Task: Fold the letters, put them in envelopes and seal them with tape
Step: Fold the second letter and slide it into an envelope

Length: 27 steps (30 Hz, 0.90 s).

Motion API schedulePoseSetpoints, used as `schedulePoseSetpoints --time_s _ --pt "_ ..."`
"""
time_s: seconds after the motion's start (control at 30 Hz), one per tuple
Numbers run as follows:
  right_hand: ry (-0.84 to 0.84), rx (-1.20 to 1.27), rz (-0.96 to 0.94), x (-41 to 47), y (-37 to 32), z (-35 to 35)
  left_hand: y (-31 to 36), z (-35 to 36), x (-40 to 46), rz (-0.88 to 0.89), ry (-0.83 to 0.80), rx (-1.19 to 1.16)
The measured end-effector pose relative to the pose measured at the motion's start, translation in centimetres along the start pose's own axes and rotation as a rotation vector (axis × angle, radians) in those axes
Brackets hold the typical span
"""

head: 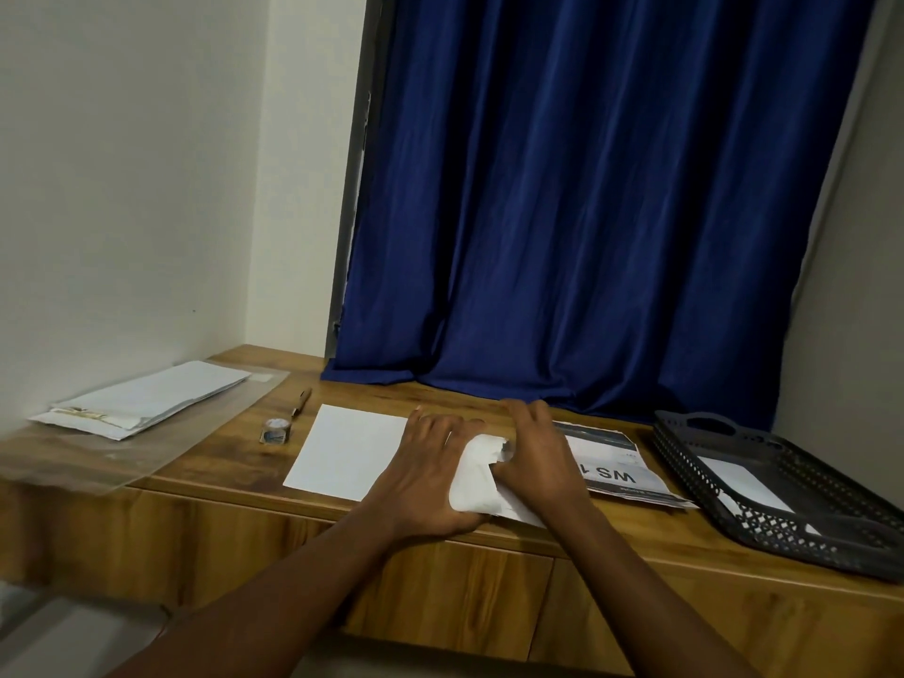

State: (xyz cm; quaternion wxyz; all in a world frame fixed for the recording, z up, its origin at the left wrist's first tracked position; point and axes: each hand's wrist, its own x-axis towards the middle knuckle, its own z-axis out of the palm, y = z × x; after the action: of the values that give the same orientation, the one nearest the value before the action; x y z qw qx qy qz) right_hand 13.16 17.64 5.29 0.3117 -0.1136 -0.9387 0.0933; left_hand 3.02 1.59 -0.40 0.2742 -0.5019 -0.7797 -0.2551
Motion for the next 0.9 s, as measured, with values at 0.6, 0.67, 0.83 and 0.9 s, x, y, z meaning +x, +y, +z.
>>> schedulePoseSetpoints --time_s 0.6,0.67,0.83,0.9 --pt "-0.315 0.697 0.425 -7.5 6.6 -6.4 0.5 -0.7 0.3 -0.066 -0.062 0.055" --pt "-0.276 0.727 0.396 -7.4 6.6 -5.9 0.5 -0.7 0.2 -0.065 -0.061 0.054" --pt "-0.185 0.75 0.323 -5.8 4.6 -3.4 0.5 -0.8 0.2 -0.053 -0.059 0.051" --pt "-0.187 0.763 0.299 -5.3 3.6 -2.3 0.5 -0.8 0.2 -0.055 -0.059 0.056"
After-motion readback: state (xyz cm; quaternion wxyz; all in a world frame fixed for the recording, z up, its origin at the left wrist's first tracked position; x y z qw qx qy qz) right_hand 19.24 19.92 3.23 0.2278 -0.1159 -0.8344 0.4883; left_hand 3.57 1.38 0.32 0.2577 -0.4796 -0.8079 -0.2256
